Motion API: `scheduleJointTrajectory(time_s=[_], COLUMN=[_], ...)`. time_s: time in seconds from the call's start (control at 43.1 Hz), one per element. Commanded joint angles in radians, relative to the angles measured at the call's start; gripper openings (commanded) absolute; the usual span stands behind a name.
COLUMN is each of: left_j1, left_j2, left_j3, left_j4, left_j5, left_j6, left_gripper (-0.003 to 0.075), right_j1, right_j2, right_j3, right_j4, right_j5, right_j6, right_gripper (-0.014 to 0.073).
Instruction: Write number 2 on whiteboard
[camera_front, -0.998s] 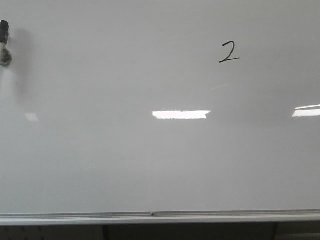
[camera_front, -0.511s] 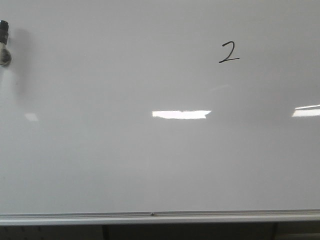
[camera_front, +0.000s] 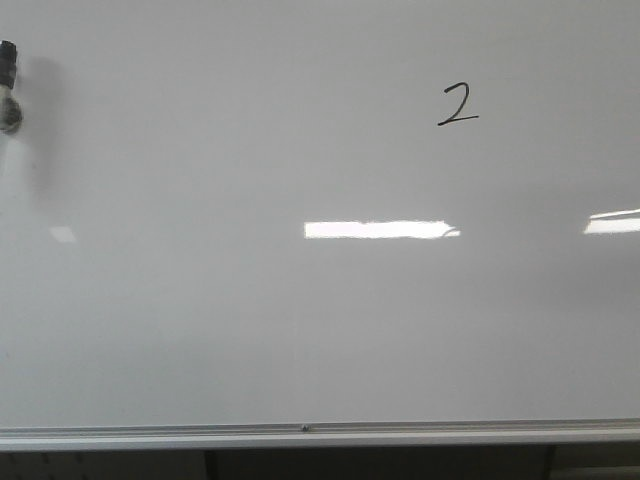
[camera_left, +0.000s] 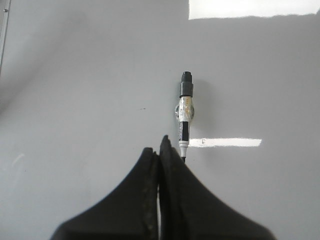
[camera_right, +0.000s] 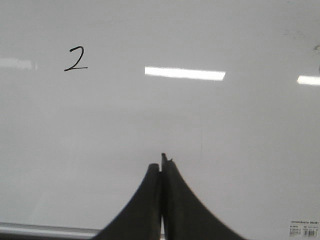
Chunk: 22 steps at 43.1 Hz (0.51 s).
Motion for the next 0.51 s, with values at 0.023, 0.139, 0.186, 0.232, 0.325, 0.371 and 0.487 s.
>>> scheduleJointTrajectory(time_s=[0.023,0.139,0.186,0.232,0.325,0.371,0.487], left_j1=[0.001,0.001,0.001,0.001,0.001,0.001,0.001], left_j2=[-0.028,-0.028,-0.028,-0.028,-0.028,-0.028,-0.028], left_j3=[0.035,0.035,0.035,0.035,0.035,0.035,0.035], left_j4=[-0.009,-0.009,-0.009,-0.009,-0.009,-0.009,-0.009], left_j5=[-0.077,-0.077,-0.077,-0.077,-0.077,-0.077,-0.077], left_j6=[-0.008,-0.008,-0.008,-0.008,-0.008,-0.008,-0.008], left_gripper=[-0.0020,-0.0020,-0.0020,-0.0020,-0.0020,-0.0020,-0.0020], right_j1=[-0.032,-0.055,-0.058,-0.060,-0.060,-0.060,-0.060], right_j2=[-0.055,-0.079,-0.079,-0.079,-0.079,-0.079,-0.079], right_j3=[0.106,0.207,0.237,0.272,0.267,0.269,0.269], right_j4=[-0.008,-0.008,-0.005,0.000,0.001,0.001,0.002], right_j5=[-0.273,-0.402,-0.450,-0.504,-0.485,-0.484,-0.471], right_j6=[-0.001,-0.001,-0.001,-0.001,-0.001,-0.001,-0.001], right_gripper=[-0.0068,-0.0068,-0.0068,-0.0068,-0.0068,-0.0068,-0.0068])
